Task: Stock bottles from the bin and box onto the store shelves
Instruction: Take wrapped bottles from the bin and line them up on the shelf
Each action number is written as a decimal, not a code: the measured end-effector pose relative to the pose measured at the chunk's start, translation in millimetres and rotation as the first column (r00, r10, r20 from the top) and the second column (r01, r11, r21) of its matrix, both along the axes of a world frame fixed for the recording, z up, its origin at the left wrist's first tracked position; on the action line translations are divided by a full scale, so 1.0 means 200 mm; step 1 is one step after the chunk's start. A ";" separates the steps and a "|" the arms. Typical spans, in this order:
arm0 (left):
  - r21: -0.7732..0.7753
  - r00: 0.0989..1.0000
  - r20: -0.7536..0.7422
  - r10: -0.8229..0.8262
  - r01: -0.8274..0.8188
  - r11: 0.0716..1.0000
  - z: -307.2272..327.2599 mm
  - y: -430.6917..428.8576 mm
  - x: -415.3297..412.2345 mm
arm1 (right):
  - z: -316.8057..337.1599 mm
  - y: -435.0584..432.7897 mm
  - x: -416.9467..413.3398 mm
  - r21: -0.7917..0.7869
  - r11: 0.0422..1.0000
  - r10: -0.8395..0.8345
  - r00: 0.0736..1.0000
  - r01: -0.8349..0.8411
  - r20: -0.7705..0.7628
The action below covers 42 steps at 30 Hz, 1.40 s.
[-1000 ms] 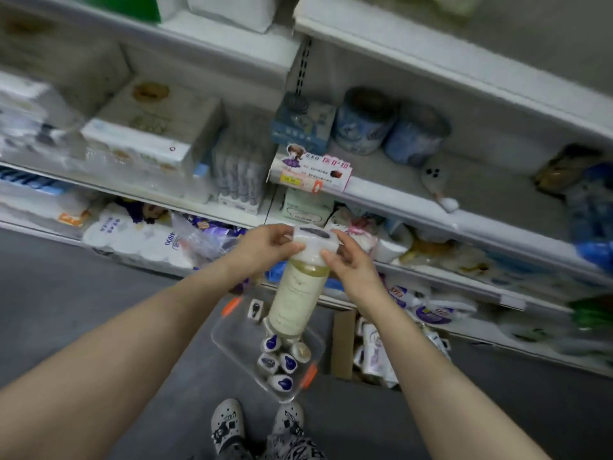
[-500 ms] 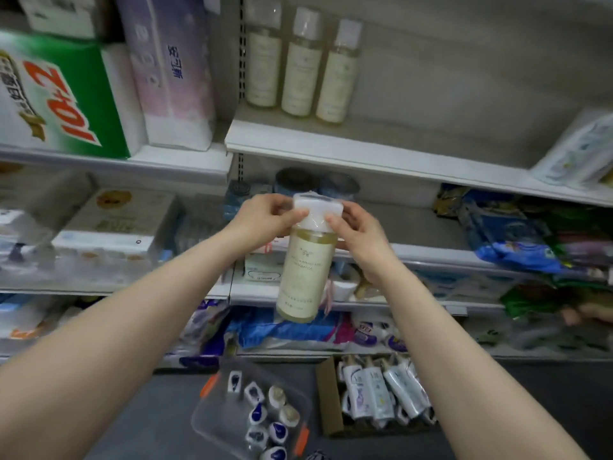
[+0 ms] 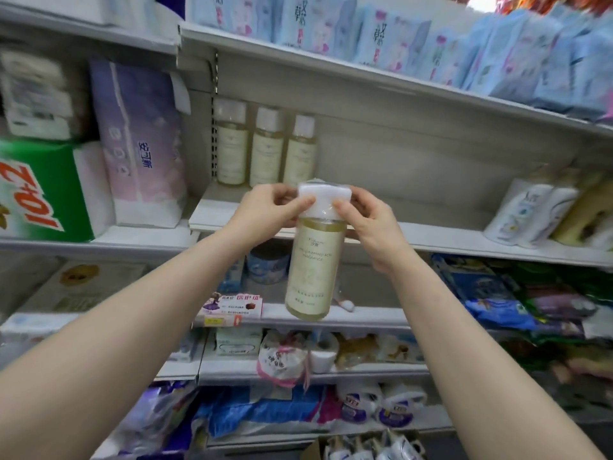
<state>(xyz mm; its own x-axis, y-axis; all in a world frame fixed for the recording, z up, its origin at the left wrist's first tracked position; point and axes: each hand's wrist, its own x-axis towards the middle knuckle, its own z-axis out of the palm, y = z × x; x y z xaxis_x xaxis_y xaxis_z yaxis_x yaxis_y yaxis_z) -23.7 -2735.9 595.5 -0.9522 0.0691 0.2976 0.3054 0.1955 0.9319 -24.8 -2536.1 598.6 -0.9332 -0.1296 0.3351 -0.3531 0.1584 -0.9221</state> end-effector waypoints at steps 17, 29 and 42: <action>0.012 0.978 -0.189 0.093 -0.092 0.996 0.27 0.27 -0.49 | 0.26 0.20 -0.62 -0.089 0.994 0.060 0.992 -0.070 -0.109; -0.013 0.981 -0.156 0.112 -0.115 0.993 0.19 0.28 -0.64 | 0.17 0.19 -0.73 -0.141 0.990 0.005 0.998 -0.015 -0.069; -0.194 0.985 -0.122 0.122 -0.145 0.970 -0.15 0.22 -0.54 | -0.21 0.13 -0.51 -0.085 0.971 -0.227 0.972 0.222 -0.057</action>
